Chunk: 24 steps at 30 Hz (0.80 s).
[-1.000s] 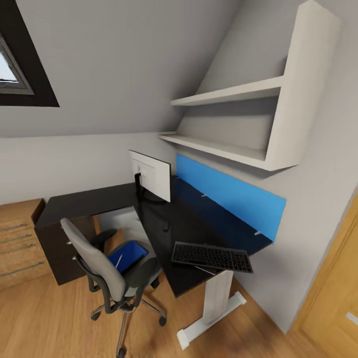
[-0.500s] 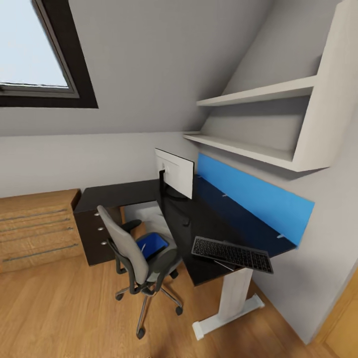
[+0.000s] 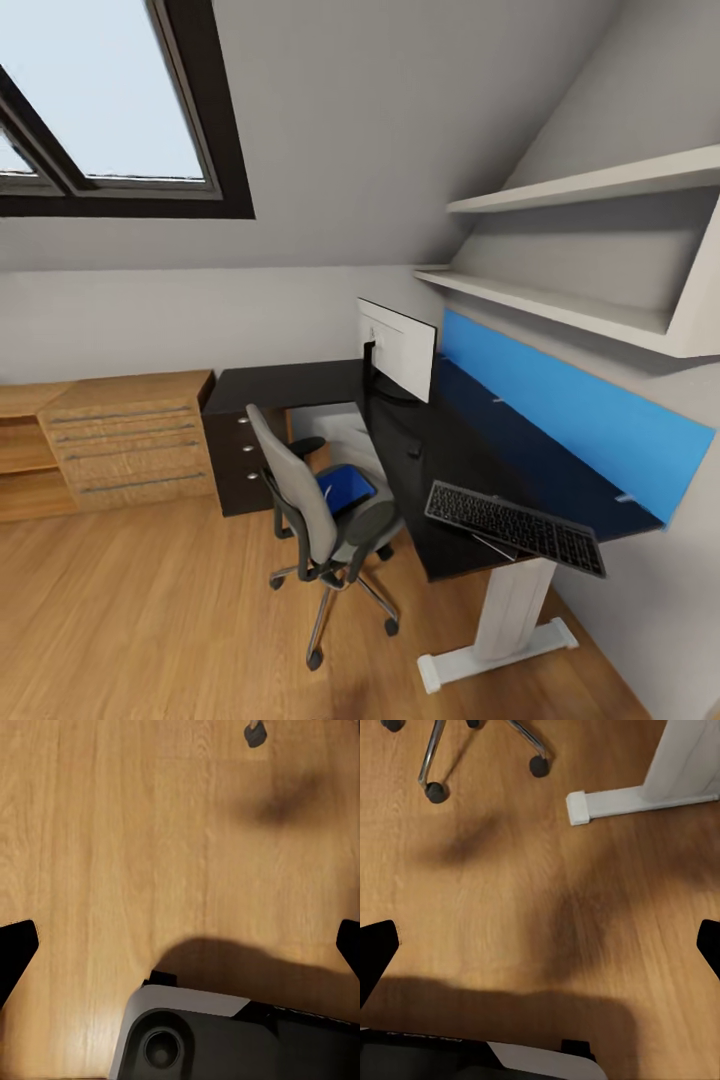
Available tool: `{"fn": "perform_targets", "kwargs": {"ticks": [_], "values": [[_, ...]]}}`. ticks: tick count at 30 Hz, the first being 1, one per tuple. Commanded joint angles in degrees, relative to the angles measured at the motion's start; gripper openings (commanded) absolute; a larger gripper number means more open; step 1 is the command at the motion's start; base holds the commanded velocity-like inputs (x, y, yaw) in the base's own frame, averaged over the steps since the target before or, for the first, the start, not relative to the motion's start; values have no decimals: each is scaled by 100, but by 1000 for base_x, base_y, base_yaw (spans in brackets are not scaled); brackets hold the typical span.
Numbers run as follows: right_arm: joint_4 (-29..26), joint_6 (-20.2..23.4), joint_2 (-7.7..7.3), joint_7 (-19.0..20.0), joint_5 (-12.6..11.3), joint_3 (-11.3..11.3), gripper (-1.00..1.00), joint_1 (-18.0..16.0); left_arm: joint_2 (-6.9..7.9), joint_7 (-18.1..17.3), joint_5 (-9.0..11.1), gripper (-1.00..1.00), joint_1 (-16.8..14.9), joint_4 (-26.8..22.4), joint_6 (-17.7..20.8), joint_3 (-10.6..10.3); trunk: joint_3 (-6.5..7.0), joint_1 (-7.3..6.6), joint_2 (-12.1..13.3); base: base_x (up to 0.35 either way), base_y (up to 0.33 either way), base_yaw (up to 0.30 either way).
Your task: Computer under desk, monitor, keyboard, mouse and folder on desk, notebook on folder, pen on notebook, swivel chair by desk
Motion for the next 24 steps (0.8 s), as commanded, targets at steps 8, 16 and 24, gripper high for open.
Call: {"fn": "perform_targets", "kwargs": {"ticks": [8,16,24], "values": [[-1,-14,-1,18,0,-3,100,-2,-1,-1,15,100,0,-6,-7,3,-9,2,-8,0,0,291],[-1,-14,-1,18,0,-3,100,-2,-1,0,15,100,0,-6,-7,3,-9,2,-8,0,0,291],[-8,-14,-1,18,0,-4,100,-2,-9,2,8,100,0,-6,-7,-3,-9,2,-8,0,0,291]]}}
